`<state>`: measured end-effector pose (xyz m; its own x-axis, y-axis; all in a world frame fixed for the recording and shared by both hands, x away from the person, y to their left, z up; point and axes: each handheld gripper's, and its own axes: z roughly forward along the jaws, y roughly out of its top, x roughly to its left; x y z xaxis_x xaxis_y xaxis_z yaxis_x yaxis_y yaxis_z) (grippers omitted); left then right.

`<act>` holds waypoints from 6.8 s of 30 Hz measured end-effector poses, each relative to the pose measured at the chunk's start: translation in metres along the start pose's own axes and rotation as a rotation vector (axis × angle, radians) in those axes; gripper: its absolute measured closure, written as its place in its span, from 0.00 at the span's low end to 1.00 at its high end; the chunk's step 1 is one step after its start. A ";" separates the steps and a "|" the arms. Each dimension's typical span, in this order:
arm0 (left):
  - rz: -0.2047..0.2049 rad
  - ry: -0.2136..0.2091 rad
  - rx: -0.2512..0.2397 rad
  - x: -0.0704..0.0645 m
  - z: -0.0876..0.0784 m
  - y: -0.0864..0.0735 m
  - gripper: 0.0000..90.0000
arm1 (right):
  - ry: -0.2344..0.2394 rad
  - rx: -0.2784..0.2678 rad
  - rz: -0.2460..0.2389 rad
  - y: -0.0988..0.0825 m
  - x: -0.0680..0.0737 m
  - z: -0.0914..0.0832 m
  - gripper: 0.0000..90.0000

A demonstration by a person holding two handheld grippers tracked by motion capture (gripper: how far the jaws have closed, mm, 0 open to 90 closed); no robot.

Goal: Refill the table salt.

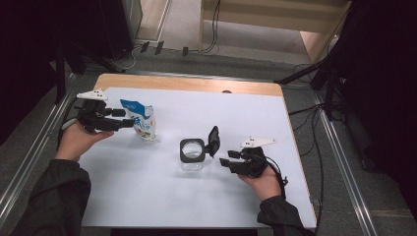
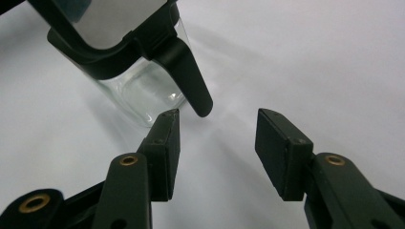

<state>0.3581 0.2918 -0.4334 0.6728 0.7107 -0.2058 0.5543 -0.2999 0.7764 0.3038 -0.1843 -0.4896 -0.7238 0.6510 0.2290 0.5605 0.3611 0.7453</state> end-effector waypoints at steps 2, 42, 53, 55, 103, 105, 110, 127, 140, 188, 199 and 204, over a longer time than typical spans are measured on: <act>-0.003 -0.009 -0.005 0.001 0.003 0.003 0.42 | -0.001 0.002 0.002 -0.001 0.001 -0.001 0.58; 0.092 -0.090 0.029 -0.006 0.016 0.015 0.92 | 0.006 0.011 -0.026 -0.016 0.015 -0.005 0.58; 0.006 -0.102 0.040 -0.014 0.014 0.015 0.96 | 0.013 0.000 -0.032 -0.015 0.016 -0.007 0.58; 0.012 -0.110 0.045 -0.013 0.013 0.014 0.94 | 0.016 0.001 -0.032 -0.015 0.016 -0.007 0.58; -0.005 -0.120 0.018 -0.055 -0.016 0.037 1.00 | 0.195 -0.038 -0.176 0.011 0.100 0.003 0.68; -0.016 -0.121 0.012 -0.058 -0.019 0.036 1.00 | 0.200 -0.035 -0.181 0.013 0.104 0.007 0.68; -0.028 -0.119 0.014 -0.063 -0.025 0.034 1.00 | 0.209 -0.028 -0.179 0.019 0.111 0.019 0.68; -0.027 -0.101 0.009 -0.084 -0.046 0.026 1.00 | 0.259 -0.011 -0.233 0.040 0.141 0.062 0.66; -0.025 -0.100 0.024 -0.098 -0.053 0.022 1.00 | 0.187 0.020 -0.206 0.046 0.152 0.100 0.55; -0.041 -0.187 0.020 -0.121 -0.047 0.014 0.95 | 0.196 -0.054 -0.228 0.043 0.173 0.134 0.70; -0.106 -0.073 0.036 -0.123 -0.044 0.017 0.99 | 0.209 -0.080 -0.265 0.043 0.178 0.126 0.63; -0.071 -0.117 0.031 -0.127 -0.038 0.020 0.98 | 0.213 -0.085 -0.284 0.041 0.180 0.123 0.66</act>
<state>0.2650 0.2197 -0.3685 0.6828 0.6525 -0.3286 0.6161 -0.2725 0.7391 0.2467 0.0299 -0.4951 -0.9182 0.3762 0.1240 0.2965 0.4452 0.8449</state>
